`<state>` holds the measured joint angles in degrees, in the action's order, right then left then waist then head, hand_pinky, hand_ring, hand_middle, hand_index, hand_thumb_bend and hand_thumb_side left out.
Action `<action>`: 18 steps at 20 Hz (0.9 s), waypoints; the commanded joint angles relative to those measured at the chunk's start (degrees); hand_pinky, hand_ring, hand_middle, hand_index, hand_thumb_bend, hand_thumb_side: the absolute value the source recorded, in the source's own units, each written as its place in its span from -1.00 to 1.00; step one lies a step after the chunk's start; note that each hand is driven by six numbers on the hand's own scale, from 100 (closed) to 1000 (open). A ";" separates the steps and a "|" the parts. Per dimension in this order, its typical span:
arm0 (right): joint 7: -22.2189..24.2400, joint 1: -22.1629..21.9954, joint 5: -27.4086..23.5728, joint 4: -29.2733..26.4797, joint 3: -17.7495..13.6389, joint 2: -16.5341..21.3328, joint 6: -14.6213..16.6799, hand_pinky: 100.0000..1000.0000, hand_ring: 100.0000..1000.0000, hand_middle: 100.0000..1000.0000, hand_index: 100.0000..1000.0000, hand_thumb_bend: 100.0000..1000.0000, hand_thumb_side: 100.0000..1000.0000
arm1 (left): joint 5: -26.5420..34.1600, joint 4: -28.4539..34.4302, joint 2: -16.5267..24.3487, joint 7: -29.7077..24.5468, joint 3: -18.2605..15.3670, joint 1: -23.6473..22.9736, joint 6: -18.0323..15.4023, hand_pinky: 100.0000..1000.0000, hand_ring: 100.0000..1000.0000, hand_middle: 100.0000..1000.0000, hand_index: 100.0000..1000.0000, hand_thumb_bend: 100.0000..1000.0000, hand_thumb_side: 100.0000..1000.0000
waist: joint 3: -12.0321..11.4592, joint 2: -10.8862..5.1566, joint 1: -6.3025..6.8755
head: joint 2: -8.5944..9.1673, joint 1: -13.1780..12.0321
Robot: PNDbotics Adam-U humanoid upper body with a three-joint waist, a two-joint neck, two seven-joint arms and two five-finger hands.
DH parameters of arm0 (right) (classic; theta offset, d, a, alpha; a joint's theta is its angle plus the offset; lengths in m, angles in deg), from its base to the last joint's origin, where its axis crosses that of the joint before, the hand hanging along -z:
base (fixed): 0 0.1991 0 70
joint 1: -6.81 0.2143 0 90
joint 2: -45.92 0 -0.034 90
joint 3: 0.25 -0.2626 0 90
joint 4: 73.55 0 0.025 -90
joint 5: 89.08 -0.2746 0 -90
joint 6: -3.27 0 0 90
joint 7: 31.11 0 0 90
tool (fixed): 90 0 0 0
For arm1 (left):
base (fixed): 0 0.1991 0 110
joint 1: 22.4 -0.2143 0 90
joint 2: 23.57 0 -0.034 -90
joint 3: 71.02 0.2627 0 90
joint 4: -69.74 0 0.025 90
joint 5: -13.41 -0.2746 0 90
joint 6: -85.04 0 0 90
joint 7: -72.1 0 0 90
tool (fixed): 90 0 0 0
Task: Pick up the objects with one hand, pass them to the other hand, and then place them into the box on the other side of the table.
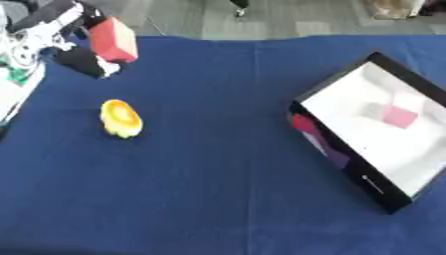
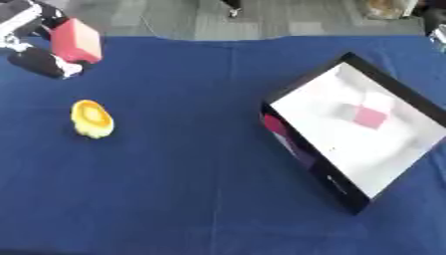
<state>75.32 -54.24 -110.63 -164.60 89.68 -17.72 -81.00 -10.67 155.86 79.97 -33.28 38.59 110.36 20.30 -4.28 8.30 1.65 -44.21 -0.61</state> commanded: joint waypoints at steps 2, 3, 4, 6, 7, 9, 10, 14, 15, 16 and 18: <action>1.84 3.20 0.78 -2.43 1.83 1.89 0.63 1.00 1.00 0.98 1.00 -1.00 -0.89 | -0.89 -1.73 -4.42 4.73 0.26 1.05 -0.64 0.45 0.40 -0.01 -0.04 -1.00 -1.00 | -0.05 -1.02 -0.82 | 0.09 0.98; 2.32 3.88 1.25 -2.58 2.39 1.55 0.74 1.00 1.00 0.99 1.00 -1.00 -0.90 | -1.17 -2.11 -5.50 5.68 0.38 1.06 -1.00 0.44 0.40 -0.02 -0.04 -1.00 -1.00 | -0.10 -1.03 -0.84 | 0.09 1.30; 2.79 4.53 1.79 -2.66 2.92 1.17 0.85 1.00 1.00 0.99 1.00 -1.00 -0.90 | -1.48 -2.45 -6.50 6.60 0.46 1.08 -1.30 0.44 0.40 -0.02 -0.04 -1.00 -1.00 | -0.16 -1.04 -0.85 | 0.09 1.63; 3.82 5.86 2.97 -2.58 4.07 0.21 0.97 1.00 1.00 1.00 1.00 -1.00 -0.91 | -2.42 -2.98 -8.46 8.30 0.71 1.07 -1.95 0.44 0.39 -0.02 -0.04 -1.00 -1.00 | -0.27 -1.07 -0.89 | 0.09 2.38; 4.33 6.47 3.57 -2.47 4.62 -0.22 1.05 1.00 1.00 1.00 1.00 -1.00 -0.93 | -2.90 -3.21 -9.34 8.95 0.83 1.00 -2.27 0.44 0.39 -0.02 -0.04 -1.00 -1.00 | -0.32 -1.08 -0.92 | 0.09 2.73; 5.04 7.28 4.58 -2.14 5.35 -0.85 1.29 1.00 1.00 1.00 1.00 -1.00 -0.93 | -3.38 -3.71 -10.51 9.87 0.95 0.85 -2.79 0.44 0.39 -0.02 -0.04 -1.00 -1.00 | -0.37 -1.10 -0.96 | 0.09 3.07; 5.38 7.63 5.02 -1.98 5.74 -1.14 1.42 1.00 1.00 1.00 1.00 -1.00 -0.95 | -3.36 -3.93 -11.13 10.18 0.99 0.73 -3.04 0.44 0.39 -0.03 -0.04 -1.00 -1.00 | -0.43 -1.11 -1.00 | 0.09 3.27; 7.53 9.53 8.11 -0.39 7.88 -2.92 2.19 1.00 1.00 1.00 1.00 -1.00 -0.99 | -2.66 -5.01 -14.23 12.43 1.05 -0.16 -4.30 0.44 0.39 -0.04 -0.04 -1.00 -1.00 | -0.72 -1.09 -1.19 | 0.09 4.16; 7.88 9.82 8.71 -0.02 8.19 -3.21 2.48 1.00 1.00 1.00 1.00 -1.00 -0.99 | -2.65 -5.24 -14.63 12.98 1.11 -0.27 -4.56 0.44 0.39 -0.04 -0.04 -1.00 -1.00 | -0.75 -1.09 -1.21 | 0.09 4.26; 8.30 10.10 9.32 0.25 8.60 -3.45 2.80 1.00 1.00 1.00 1.00 -1.00 -1.00 | -2.66 -5.36 -15.12 13.58 1.12 -0.35 -4.86 0.44 0.39 -0.04 -0.04 -1.00 -1.00 | -0.83 -1.06 -1.26 | 0.09 4.39; 9.20 10.62 10.63 0.82 9.41 -3.95 3.49 1.00 1.00 1.00 1.00 -1.00 -1.00 | -2.46 -5.45 -16.27 15.16 1.06 -0.68 -5.67 0.44 0.39 -0.05 -0.04 -1.00 -1.00 | -1.00 -1.01 -1.34 | 0.09 4.60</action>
<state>83.92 -44.83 -100.90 -163.68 99.12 -22.47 -77.92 -13.35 149.99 63.76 -19.11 40.02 108.95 15.03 -5.22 8.28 1.22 -44.21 3.75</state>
